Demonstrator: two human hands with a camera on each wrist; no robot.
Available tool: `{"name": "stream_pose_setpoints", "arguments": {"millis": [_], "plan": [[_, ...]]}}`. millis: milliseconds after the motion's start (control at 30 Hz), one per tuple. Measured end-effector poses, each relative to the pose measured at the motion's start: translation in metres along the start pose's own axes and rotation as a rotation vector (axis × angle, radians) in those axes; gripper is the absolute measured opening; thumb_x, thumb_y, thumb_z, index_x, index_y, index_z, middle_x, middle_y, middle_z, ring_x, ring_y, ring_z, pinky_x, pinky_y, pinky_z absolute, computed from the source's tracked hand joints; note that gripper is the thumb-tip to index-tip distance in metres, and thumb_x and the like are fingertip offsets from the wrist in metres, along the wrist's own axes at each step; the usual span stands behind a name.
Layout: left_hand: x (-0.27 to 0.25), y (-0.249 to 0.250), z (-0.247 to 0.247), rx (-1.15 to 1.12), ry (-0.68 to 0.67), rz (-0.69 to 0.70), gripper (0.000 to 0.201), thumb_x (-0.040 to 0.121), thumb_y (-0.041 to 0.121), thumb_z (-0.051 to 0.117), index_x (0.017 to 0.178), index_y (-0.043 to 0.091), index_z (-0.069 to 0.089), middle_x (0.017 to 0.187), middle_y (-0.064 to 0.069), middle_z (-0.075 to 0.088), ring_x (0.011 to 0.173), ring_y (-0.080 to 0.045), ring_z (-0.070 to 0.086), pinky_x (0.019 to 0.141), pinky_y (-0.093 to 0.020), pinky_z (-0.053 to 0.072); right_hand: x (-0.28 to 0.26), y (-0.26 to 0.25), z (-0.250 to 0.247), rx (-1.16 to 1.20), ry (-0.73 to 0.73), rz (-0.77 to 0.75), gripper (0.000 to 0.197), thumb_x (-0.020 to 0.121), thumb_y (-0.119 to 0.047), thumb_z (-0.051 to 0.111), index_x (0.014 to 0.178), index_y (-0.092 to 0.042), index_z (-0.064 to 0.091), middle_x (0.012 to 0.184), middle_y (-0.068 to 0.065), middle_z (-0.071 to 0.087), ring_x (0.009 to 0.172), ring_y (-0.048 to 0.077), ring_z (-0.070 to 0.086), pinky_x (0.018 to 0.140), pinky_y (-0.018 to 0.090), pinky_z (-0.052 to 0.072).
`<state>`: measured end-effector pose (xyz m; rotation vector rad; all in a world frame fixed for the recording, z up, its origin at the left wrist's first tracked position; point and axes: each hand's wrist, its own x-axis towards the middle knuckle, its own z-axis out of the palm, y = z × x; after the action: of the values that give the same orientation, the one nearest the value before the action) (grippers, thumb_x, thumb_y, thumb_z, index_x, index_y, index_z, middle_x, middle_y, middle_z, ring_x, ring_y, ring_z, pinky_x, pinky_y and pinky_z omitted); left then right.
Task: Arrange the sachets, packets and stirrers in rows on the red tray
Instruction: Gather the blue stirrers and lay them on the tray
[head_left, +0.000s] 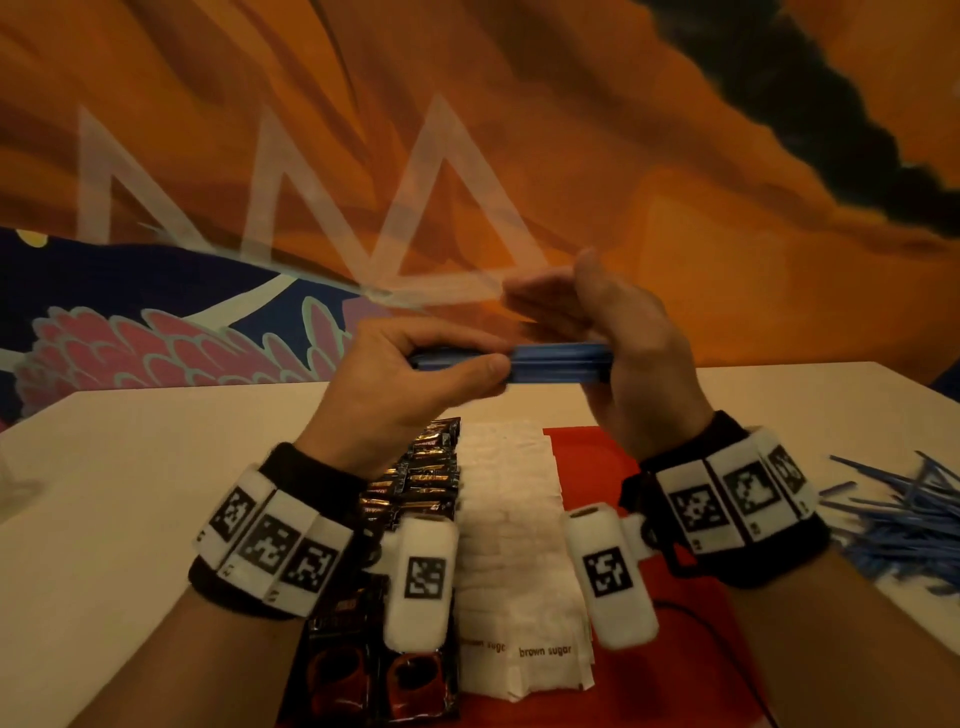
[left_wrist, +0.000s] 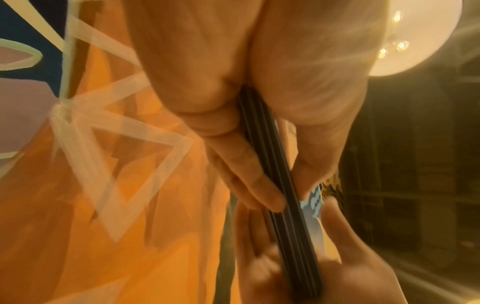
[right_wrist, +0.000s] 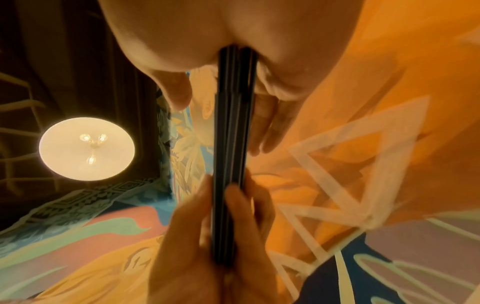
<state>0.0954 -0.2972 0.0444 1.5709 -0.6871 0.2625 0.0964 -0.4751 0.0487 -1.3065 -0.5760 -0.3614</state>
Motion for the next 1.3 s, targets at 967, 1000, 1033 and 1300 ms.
{"name": "stream_pose_setpoints", "arguments": {"millis": [967,1000,1033,1300], "plan": [[-0.002,0.003,0.023,0.093,0.351,0.054,0.028,0.1,0.022,0.056,0.076,0.01,0.049,0.058,-0.002,0.049,0.041,-0.013,0.046,0.036,-0.023,0.036,-0.01,-0.007,0.019,-0.21,-0.015,-0.257,0.056,0.086,-0.065,0.052,0.112,-0.018,0.066,0.115,0.006,0.07,0.112,0.018,0.065,0.094,0.036,0.055],[-0.002,0.003,0.024,0.061,0.322,0.028,0.029,0.101,0.024,0.055,0.075,0.012,0.049,0.059,-0.002,0.048,0.042,-0.014,0.044,0.036,-0.023,0.035,-0.009,-0.007,0.02,-0.186,-0.004,-0.247,0.057,0.086,-0.064,0.051,0.111,-0.016,0.067,0.114,0.008,0.07,0.111,0.02,0.066,0.094,0.037,0.055],[-0.003,0.002,0.024,0.04,0.305,0.011,0.031,0.101,0.026,0.055,0.074,0.013,0.048,0.06,-0.005,0.047,0.041,-0.015,0.042,0.036,-0.022,0.034,-0.008,-0.009,0.02,-0.201,-0.014,-0.249,0.053,0.088,-0.059,0.054,0.112,-0.014,0.066,0.114,0.009,0.07,0.111,0.02,0.066,0.094,0.039,0.055],[0.0,0.004,0.012,0.334,0.391,0.194,0.03,0.094,0.014,0.065,0.07,0.004,0.052,0.059,-0.014,0.056,0.041,-0.014,0.055,0.041,-0.023,0.043,-0.01,-0.029,0.002,-1.11,-0.492,0.16,0.035,0.08,-0.045,0.077,0.108,-0.029,0.065,0.087,-0.008,0.072,0.074,0.001,0.067,0.072,0.027,0.057]]}}
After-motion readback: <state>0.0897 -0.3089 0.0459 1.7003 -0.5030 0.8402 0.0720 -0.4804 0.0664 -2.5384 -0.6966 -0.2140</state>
